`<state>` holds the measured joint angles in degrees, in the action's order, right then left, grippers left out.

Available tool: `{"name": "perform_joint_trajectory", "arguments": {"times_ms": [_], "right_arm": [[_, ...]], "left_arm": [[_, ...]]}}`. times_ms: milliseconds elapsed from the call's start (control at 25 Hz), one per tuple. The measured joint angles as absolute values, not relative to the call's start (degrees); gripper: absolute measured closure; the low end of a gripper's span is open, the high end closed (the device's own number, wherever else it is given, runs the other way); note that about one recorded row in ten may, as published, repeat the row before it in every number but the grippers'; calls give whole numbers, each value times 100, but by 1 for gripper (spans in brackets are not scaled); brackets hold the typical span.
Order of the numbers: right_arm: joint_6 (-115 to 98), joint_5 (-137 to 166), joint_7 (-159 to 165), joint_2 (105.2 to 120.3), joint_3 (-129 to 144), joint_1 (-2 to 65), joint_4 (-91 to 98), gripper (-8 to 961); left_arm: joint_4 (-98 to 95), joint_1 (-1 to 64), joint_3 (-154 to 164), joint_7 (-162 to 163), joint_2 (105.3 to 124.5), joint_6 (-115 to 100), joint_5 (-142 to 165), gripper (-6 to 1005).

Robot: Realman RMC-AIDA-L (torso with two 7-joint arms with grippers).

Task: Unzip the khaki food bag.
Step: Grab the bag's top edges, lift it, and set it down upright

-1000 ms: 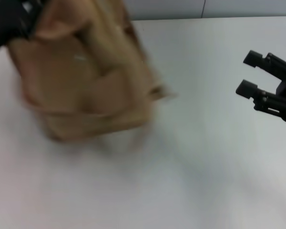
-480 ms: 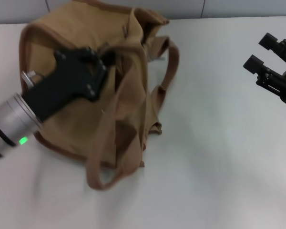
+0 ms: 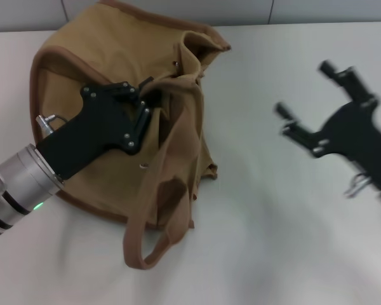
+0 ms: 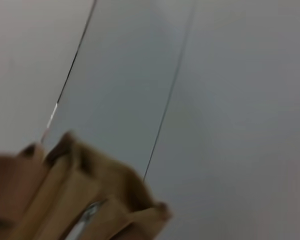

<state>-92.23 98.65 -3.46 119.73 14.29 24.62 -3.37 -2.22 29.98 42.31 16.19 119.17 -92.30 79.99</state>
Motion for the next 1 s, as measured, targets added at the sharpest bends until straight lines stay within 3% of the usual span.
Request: {"name": "perform_joint_trajectory", "arguments": {"times_ms": [320, 1000], "right_arm": [[-8501, 9921, -2347, 11997, 1040, 2803, -1888, 110], [-7898, 10609, -2285, 11997, 805, 3065, -2284, 181]], "left_arm": [[-168, 3086, 4410, 1569, 11918, -9207, 8006, 945], [-7, 3089, 4402, 1560, 11918, -9472, 8016, 940]]}}
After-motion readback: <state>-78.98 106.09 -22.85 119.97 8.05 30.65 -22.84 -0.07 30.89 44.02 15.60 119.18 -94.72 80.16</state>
